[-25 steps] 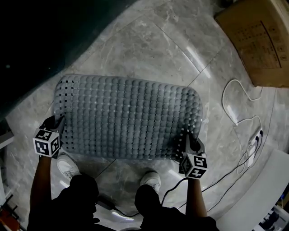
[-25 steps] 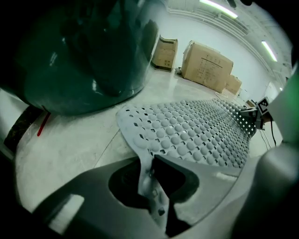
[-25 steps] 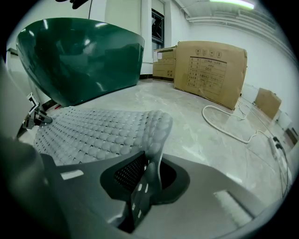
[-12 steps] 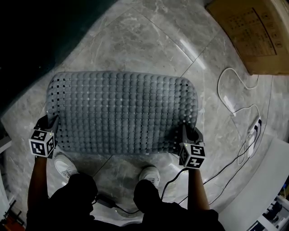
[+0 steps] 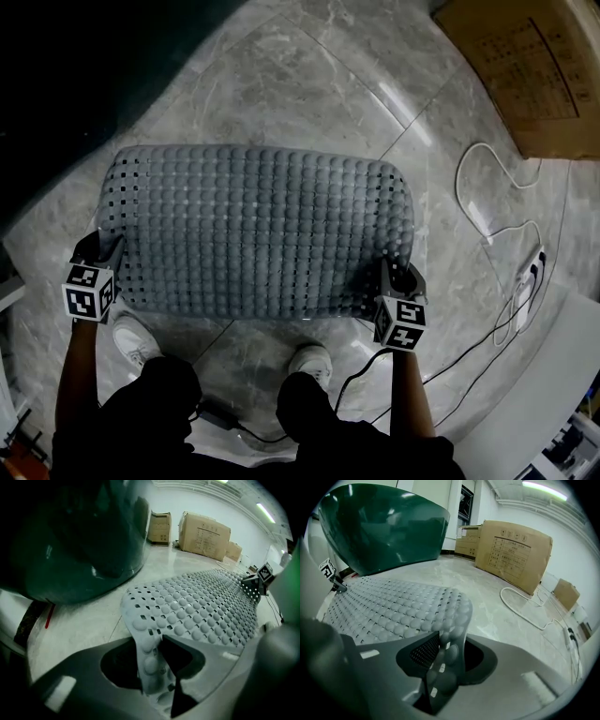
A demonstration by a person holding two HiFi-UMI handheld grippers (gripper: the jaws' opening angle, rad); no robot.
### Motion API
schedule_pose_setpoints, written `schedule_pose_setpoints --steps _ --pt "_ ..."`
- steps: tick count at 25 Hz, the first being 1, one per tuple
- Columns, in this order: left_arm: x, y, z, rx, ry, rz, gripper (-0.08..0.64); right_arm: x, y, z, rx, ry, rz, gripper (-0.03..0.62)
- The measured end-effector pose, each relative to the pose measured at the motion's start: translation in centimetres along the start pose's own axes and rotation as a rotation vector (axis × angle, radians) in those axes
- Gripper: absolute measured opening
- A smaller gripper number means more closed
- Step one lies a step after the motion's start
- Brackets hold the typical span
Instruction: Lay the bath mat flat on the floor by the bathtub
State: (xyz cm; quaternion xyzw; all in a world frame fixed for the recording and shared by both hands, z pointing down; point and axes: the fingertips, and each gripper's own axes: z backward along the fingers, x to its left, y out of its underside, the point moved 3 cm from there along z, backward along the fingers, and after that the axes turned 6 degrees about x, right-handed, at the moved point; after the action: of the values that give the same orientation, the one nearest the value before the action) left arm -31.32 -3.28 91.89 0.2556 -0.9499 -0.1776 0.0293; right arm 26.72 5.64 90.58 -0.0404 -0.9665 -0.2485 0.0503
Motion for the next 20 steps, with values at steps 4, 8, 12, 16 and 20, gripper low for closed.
schedule_pose_setpoints --steps 4,8,12,16,20 --pt "0.3 0.1 -0.1 0.001 -0.005 0.015 0.158 -0.3 0.1 -0.1 0.004 0.025 0.000 0.161" --pt "0.4 0.0 -0.2 0.004 -0.035 -0.001 0.188 -0.8 0.2 -0.2 0.002 0.053 0.004 0.191" --pt "0.6 0.1 -0.3 0.016 -0.061 -0.011 0.213 -1.2 0.4 -0.5 0.008 0.074 -0.014 0.233" --pt "1.0 0.4 -0.4 0.034 -0.077 -0.010 0.251 -1.5 0.7 -0.7 0.009 0.086 -0.035 0.255" --pt "1.1 0.9 -0.6 0.047 -0.077 -0.021 0.279 -2.0 1.0 -0.9 0.007 0.111 -0.035 0.281"
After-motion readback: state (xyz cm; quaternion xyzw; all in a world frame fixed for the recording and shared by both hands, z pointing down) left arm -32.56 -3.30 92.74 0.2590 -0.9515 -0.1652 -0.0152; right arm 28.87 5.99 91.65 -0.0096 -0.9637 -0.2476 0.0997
